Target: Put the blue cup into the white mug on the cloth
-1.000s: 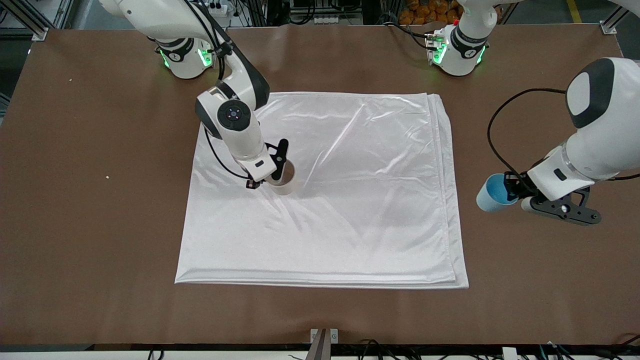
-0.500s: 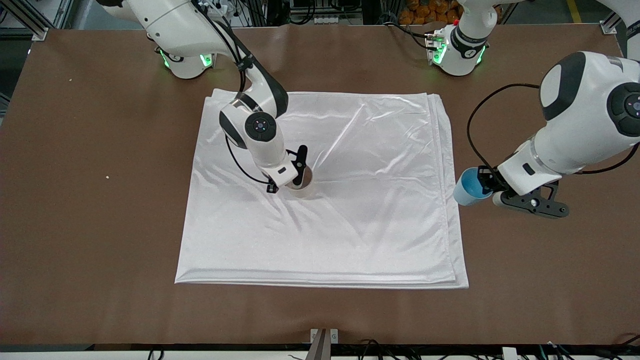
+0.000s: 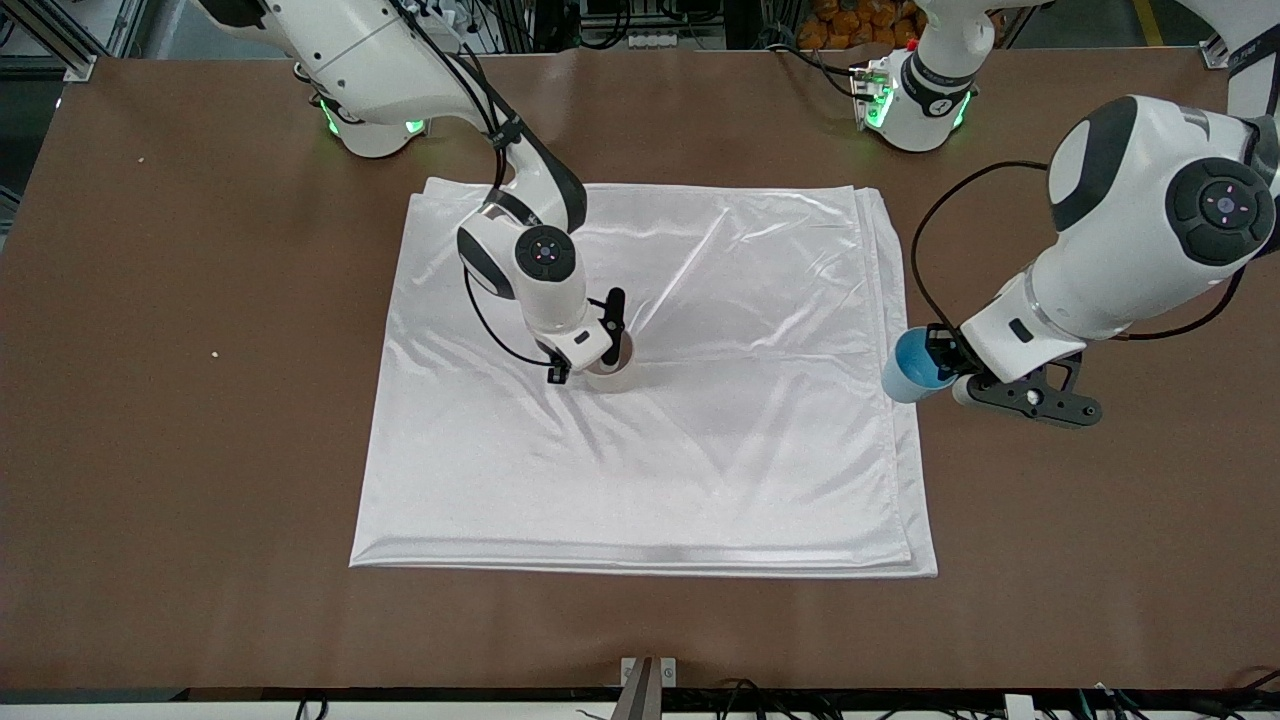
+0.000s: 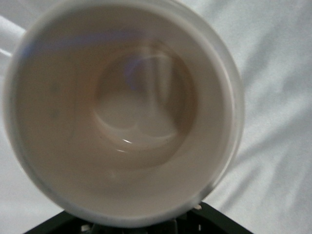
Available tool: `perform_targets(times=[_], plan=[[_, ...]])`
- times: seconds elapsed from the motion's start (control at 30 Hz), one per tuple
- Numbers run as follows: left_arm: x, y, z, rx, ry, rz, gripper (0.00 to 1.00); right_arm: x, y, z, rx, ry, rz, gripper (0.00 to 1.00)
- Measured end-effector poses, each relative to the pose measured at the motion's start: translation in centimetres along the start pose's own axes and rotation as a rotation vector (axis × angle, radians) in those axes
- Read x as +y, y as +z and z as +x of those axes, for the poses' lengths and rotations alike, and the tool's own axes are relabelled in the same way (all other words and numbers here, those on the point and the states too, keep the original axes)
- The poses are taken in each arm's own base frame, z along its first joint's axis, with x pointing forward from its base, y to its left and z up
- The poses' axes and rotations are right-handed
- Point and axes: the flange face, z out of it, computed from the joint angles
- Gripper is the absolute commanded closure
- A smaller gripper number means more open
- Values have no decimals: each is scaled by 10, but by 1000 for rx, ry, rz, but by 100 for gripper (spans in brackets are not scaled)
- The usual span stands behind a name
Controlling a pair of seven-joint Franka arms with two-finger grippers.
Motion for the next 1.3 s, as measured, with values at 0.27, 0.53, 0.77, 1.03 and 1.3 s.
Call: perform_targets(times=[0.27,0.53,0.77,1.03,1.3], plan=[[0,1,0,-5,0,0,100,-5,7,7,4,-15,-2,69],[1,1,-1,-9,2,0,100,-1,5,7,2,-18,-18,34],[3,1,-1,-9,5,-1,100,15,-5,0,11,6,-39,0],[22,2,-2,-10,-7,-3,100,35,-49,-21,-31,50,-41,0],[70,4,-8,-20,-98,-9,100,50,-136,-58,-75,116,-51,0]])
